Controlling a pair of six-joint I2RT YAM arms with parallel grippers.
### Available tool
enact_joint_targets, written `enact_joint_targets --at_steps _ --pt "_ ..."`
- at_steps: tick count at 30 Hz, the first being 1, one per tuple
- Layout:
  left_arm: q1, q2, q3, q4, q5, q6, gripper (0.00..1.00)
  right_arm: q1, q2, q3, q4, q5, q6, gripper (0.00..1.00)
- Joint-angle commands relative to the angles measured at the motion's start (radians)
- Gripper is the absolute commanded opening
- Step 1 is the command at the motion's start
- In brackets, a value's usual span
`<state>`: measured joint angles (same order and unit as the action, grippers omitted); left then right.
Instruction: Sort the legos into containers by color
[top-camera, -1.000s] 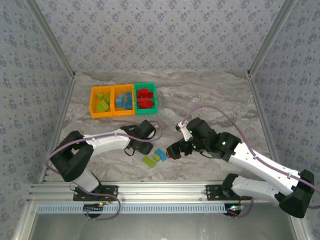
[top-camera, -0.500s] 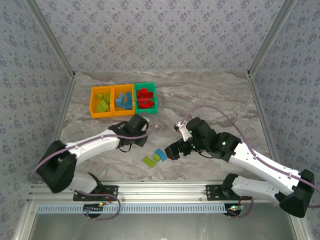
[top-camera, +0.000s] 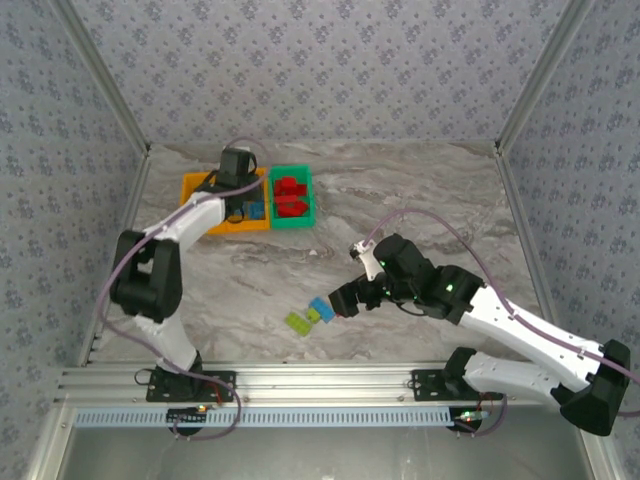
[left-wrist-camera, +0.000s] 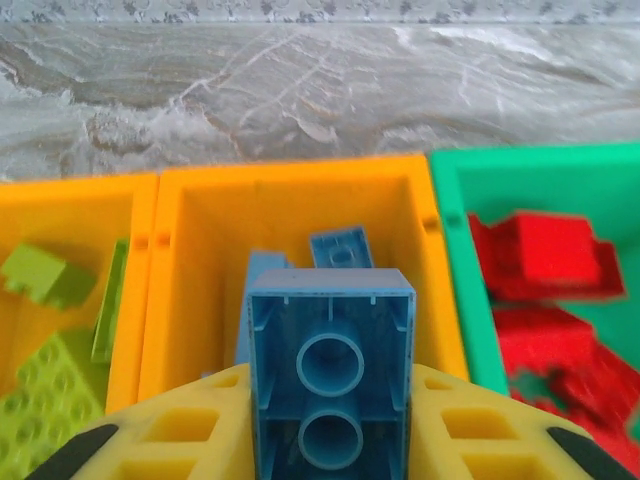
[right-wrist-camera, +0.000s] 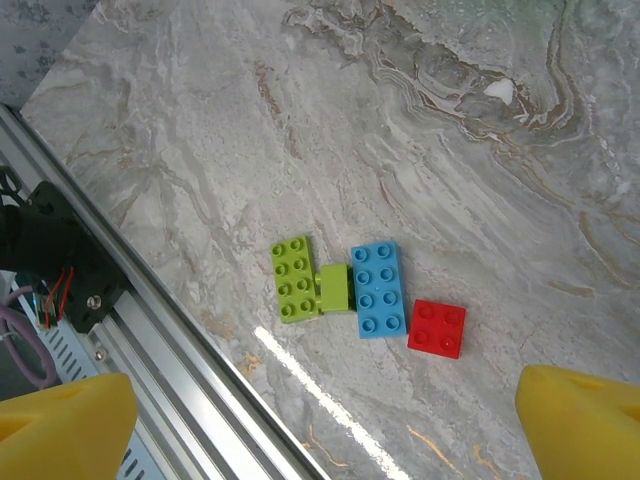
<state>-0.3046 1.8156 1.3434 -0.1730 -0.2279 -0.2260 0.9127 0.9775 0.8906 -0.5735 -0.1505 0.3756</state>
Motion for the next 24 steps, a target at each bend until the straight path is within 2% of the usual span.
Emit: enact_joint_targets --at_steps 1,5,7,10,12,17,21,24 --pt "0.023 0.074 0.129 -0.050 0.036 -0.003 0.42 0.011 -0.048 -0.003 -0.020 0.031 0.030 0.99" --pt "0.024 0.092 0.177 -0.075 0.071 0.012 0.52 0.012 -0.081 -0.020 -0.019 0.057 0.036 1.00" --pt "0.023 0.062 0.163 -0.083 0.080 0.012 0.54 0.012 -0.084 -0.025 -0.014 0.071 0.036 1.00" --pt "0.007 -0.050 0.095 -0.086 0.108 0.002 0.53 0.011 -0.072 -0.031 -0.002 0.091 0.034 1.00" --pt "-0.036 -0.175 0.003 -0.064 0.119 -0.013 0.53 0.009 -0.063 -0.038 0.010 0.123 0.037 1.00" --pt "-0.242 -0.445 -0.215 -0.084 0.128 -0.057 0.53 -0.030 -0.060 -0.064 0.036 0.209 0.077 1.00" --pt "-0.480 -0.581 -0.355 -0.154 0.099 -0.015 0.53 -0.103 -0.074 -0.100 0.059 0.163 0.095 1.00" --pt "-0.623 -0.629 -0.435 -0.208 0.127 -0.014 0.53 -0.163 -0.091 -0.118 0.063 0.113 0.101 1.00"
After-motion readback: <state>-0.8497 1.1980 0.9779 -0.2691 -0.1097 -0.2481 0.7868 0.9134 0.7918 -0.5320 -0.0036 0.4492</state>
